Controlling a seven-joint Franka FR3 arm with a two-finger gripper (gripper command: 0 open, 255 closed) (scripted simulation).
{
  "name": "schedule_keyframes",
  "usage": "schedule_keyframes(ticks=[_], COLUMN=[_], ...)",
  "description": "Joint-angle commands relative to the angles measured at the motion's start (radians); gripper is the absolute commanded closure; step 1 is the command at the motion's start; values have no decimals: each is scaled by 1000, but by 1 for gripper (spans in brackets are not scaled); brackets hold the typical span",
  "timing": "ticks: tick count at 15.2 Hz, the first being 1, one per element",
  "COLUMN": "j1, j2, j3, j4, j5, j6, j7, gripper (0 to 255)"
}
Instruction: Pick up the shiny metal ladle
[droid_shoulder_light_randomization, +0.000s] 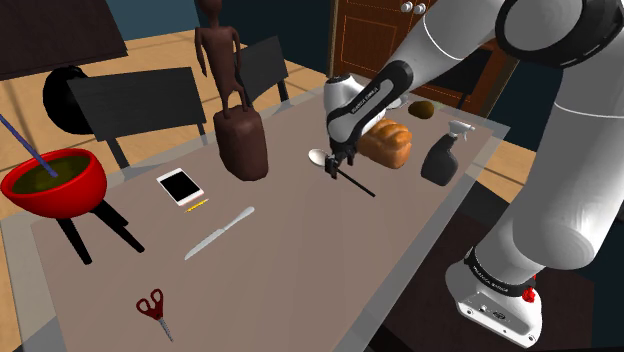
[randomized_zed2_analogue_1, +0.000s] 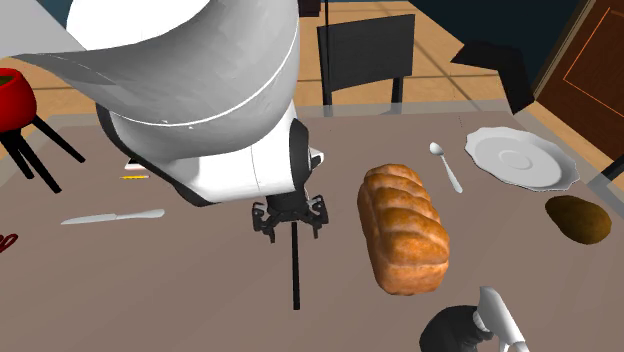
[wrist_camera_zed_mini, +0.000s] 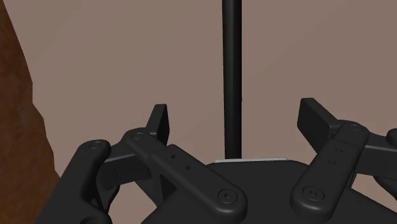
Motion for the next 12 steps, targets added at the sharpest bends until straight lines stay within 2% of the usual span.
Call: schedule_keyframes(ticks=[1, 3, 4, 12], j1=[-1, -1, -1, -1], j2=[30, 30, 31, 34], j3=[0, 0, -1, 0], j4=[-1, -1, 0, 1], j5=[-1, -1, -1, -1], j6=[31, 31, 31, 33], j7=[3, 3, 2, 3], gripper=[0, 0, 255, 255])
